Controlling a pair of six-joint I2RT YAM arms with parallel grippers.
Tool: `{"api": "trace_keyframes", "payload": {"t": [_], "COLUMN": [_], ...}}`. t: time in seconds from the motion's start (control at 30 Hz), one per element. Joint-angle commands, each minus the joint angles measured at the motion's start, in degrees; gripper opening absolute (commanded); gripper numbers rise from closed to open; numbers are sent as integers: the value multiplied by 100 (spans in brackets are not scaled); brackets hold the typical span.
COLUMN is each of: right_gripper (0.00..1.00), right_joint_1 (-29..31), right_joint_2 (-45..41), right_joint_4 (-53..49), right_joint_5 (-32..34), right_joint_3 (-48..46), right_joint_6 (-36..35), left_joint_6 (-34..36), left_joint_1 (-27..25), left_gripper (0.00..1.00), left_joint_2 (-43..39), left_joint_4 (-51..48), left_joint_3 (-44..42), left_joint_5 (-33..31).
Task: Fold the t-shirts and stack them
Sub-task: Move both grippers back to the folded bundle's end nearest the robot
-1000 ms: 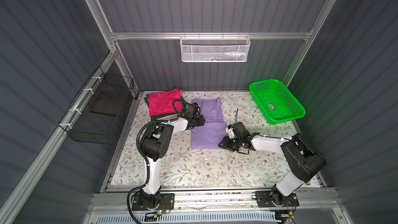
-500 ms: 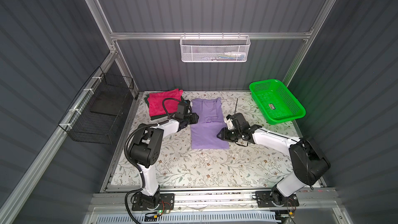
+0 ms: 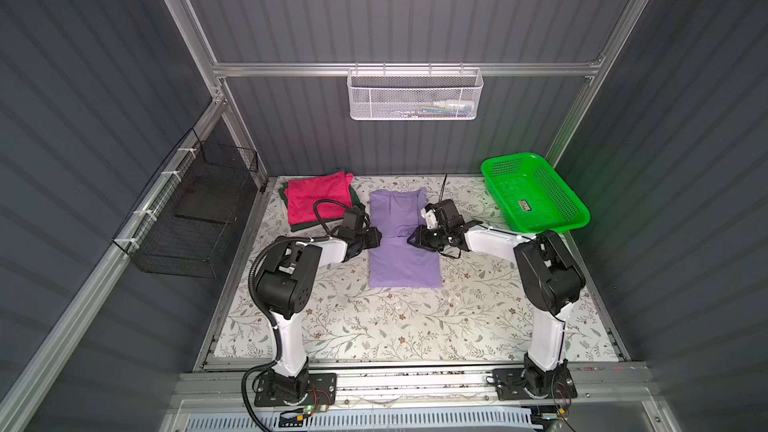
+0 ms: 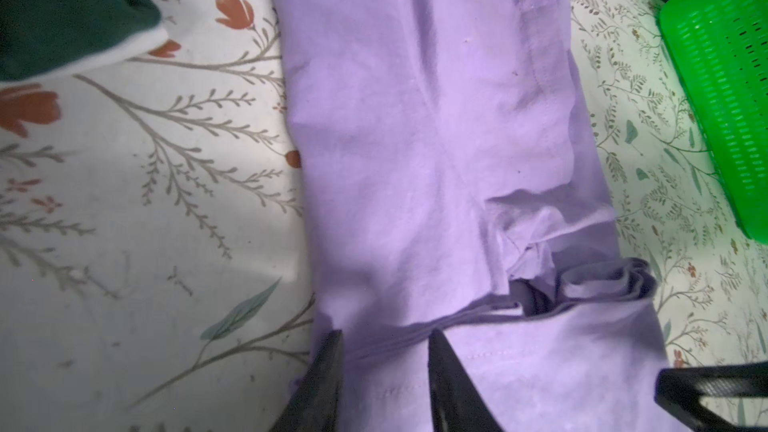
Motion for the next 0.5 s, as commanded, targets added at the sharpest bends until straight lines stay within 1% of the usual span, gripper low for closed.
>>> {"api": "trace_keyframes", "payload": {"t": [0.0,0.17,0.37,0.47], "right_gripper": [35,35,35,35], "right_joint_1": [-209,-497,-665,-687], "right_joint_2": [107,197,375,258], "right_joint_4": [409,672,494,354], "right_joint_5": [24,76,-35,0], "right_joint_3": [-154,-417,-321,-337], "right_joint_6": [202,231,61,-75], "left_joint_6": [-181,-280,-276,-176], "left_joint_1": [55,97,152,152], "left_gripper": [36,35,35,35], "left_joint_2": [189,271,62,-153], "left_joint_4": [162,229,499,412], "left_joint_3": [75,-82,-359,-400], "left_joint_5": [-98,-146,17,116]}}
